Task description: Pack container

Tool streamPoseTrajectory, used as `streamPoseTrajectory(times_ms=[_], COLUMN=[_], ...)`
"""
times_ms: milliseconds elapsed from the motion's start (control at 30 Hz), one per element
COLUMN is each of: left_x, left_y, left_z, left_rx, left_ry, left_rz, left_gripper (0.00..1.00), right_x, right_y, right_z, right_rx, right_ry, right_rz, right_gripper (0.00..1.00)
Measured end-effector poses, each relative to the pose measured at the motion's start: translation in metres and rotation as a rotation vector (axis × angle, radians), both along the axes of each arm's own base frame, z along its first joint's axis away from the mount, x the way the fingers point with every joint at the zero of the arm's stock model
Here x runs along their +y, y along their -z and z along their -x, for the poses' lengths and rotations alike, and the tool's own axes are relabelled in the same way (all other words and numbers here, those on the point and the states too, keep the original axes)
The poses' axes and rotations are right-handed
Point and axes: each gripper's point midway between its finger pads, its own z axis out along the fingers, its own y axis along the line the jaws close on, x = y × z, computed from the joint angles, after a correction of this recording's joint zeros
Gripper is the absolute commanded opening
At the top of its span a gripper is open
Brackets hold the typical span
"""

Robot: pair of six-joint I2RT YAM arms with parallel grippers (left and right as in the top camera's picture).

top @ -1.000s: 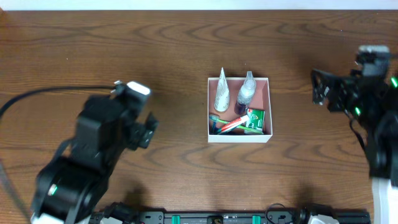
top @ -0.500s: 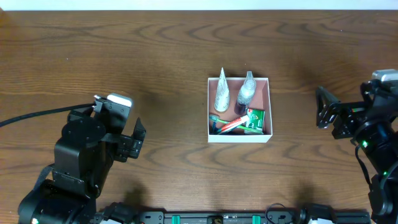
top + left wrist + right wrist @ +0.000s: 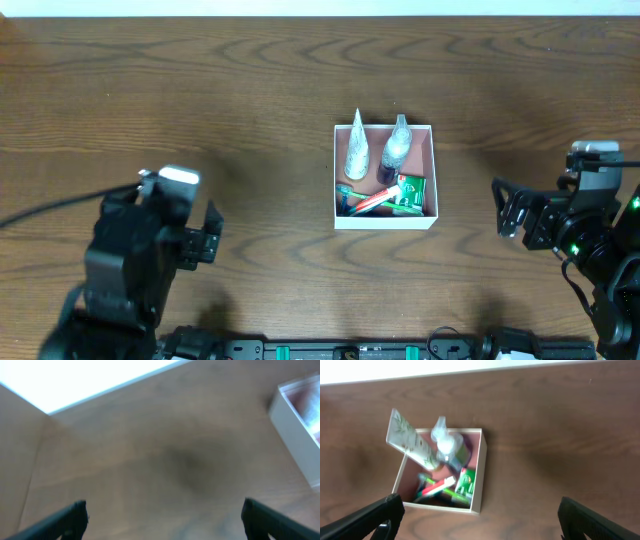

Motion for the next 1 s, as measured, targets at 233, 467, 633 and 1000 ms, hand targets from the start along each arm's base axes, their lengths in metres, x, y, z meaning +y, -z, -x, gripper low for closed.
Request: streamPoseTrajectory(times_ms=[233, 467, 633, 1000], left_x=[0.013, 0.008, 0.005, 0.004], left_y=[0.054, 0.128, 0.159, 0.201], left_z=[0.005, 0.012, 0.015, 0.015], left_rx=[-0.159, -0.116, -0.109, -0.053], left_ry=[-0.050, -0.019, -0.005, -0.005], left_rz=[0.090, 0.126, 0.136, 0.136], left_gripper=[0.98, 0.98, 0.98, 0.98], right_x=[0.002, 0.002, 0.002, 0.003], right_y=[0.015, 0.018, 0.018, 0.018], right_z=[0.013, 0.015, 0.015, 0.015], right_rx=[0.082, 0.098, 0.098, 0.098], right_ry=[0.000, 0.000, 0.000, 0.000], right_rz=[-0.013, -0.016, -0.016, -0.016], right_gripper=[0.99, 0.99, 0.99, 0.99])
